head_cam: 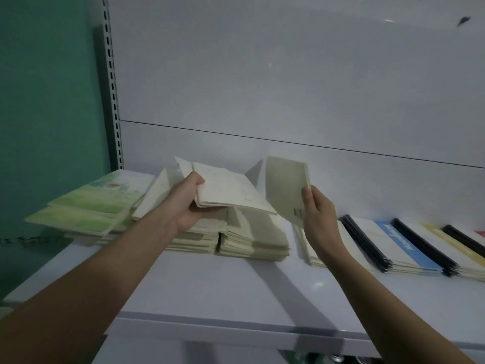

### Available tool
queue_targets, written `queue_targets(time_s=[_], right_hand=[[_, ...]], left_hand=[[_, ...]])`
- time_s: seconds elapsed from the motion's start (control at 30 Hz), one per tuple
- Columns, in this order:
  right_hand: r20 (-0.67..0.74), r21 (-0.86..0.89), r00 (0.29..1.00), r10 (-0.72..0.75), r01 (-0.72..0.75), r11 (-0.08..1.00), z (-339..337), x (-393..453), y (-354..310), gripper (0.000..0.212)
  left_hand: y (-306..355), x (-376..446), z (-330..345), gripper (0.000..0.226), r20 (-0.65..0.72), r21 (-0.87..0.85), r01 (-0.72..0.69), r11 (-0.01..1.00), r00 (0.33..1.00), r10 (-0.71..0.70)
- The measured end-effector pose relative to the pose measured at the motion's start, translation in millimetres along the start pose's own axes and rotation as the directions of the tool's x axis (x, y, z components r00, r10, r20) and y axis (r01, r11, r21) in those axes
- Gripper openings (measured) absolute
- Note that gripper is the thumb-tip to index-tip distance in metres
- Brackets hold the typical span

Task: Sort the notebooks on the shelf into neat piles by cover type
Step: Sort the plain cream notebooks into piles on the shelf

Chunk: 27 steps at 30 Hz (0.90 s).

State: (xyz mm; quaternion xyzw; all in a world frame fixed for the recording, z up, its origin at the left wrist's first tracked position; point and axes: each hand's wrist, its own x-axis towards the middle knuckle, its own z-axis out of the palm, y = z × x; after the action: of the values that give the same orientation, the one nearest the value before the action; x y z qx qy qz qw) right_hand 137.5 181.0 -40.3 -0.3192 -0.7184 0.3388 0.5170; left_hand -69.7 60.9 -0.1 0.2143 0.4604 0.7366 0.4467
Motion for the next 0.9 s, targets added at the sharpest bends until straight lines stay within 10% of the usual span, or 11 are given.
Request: queue_targets(time_s=[0.4,0.6,0.73,0.9], right_hand=[[0.431,-0.429,0.884,-0.182,0.377,0.821,-13.9,-46.0,-18.8,0.045],[0.118,-0.271,0.986,0.119,-0.083,0.959,-50.3,-33.6,-6.0,0.040],[0.177,0.119,0.788,0.589,-0.611,0.782,-81.5,-15.7,5.1,0.031],[0.144,0.107,0.761,0.632,-0.647,0.755,-118.8,-3.1,40.2,0.003]], left_hand=[[-50.4,2.7,45.7,0.028,0.153,0.148,-0.039,0.988,0.988,0.017],[-78.0,6.5,71.6,0.023,0.141,0.164,-0.005,0.987,0.990,-0.019],[-94.8,10.3,97.7,0.033,0.169,0.193,0.064,0.979,0.981,-0.098],[-131.4,22.3,134.8,0.028,0.179,0.331,0.081,0.940,0.973,-0.147]])
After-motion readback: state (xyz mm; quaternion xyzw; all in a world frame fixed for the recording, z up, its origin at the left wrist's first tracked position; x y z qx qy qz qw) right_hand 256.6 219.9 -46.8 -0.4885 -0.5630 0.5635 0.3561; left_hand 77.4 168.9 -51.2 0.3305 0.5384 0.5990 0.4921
